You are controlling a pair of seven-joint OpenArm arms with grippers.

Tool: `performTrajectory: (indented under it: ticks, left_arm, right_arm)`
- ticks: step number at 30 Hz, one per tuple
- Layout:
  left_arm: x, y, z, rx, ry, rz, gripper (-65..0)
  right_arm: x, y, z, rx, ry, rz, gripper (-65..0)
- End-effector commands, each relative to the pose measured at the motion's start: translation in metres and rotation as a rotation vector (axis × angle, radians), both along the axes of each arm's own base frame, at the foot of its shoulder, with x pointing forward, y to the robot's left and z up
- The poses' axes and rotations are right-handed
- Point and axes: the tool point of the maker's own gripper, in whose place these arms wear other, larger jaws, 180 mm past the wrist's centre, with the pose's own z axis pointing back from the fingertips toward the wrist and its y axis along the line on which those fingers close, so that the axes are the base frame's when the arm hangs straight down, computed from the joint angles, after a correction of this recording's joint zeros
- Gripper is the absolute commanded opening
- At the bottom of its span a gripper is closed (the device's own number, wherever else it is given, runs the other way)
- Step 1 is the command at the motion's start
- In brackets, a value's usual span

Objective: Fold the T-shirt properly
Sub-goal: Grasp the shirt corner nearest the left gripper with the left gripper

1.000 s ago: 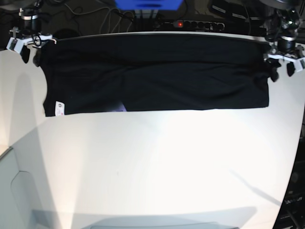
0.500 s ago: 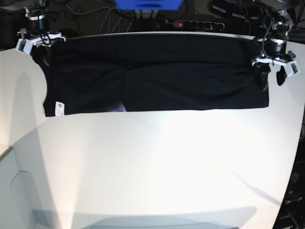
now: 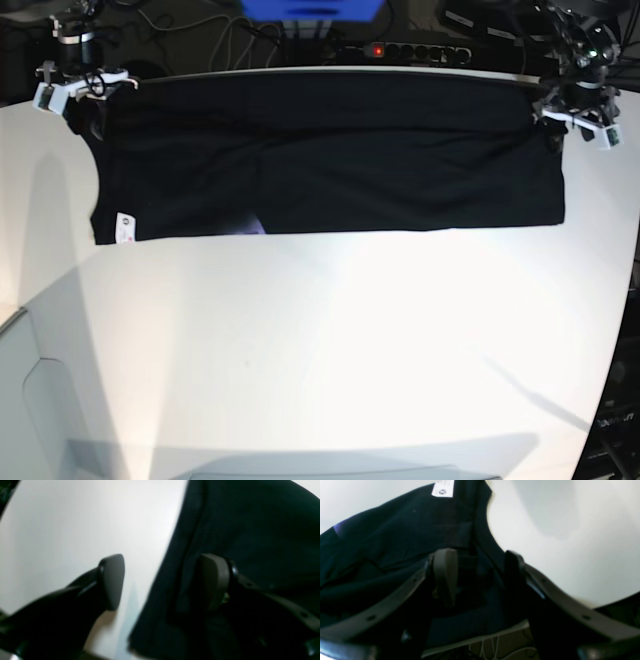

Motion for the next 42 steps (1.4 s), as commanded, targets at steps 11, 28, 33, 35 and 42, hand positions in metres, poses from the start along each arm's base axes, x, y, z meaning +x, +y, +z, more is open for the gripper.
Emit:
performTrajectory:
  ticks: [11, 28, 33, 35, 42]
  left_arm:
    - [0.009, -0.001, 0.007, 0.0, -0.041, 0.001, -20.6]
    - [0.004, -0.007, -0.021, -0.071, -0.007, 0.034, -20.7]
    - [-0.003, -0.009, -0.037, -0.109, 0.022, 0.056, -20.7]
    - [-0.002, -0.013, -0.039, -0.115, 0.024, 0.049, -20.9]
    - [0.002, -0.021, -0.043, -0.123, 0.037, 0.017, -24.0]
  right_arm:
    - [0.009, 0.015, 0.007, 0.018, -0.045, 0.051, -34.0]
    - [0.014, 0.015, 0.024, -0.017, -0.076, 0.068, -34.0]
    - [0.017, 0.026, 0.013, 0.021, -0.064, 0.087, -34.0]
    - [0.017, 0.03, 0.01, 0.032, -0.059, 0.096, -34.0]
    - [0.018, 0.047, -0.007, 0.071, -0.021, 0.134, -34.0]
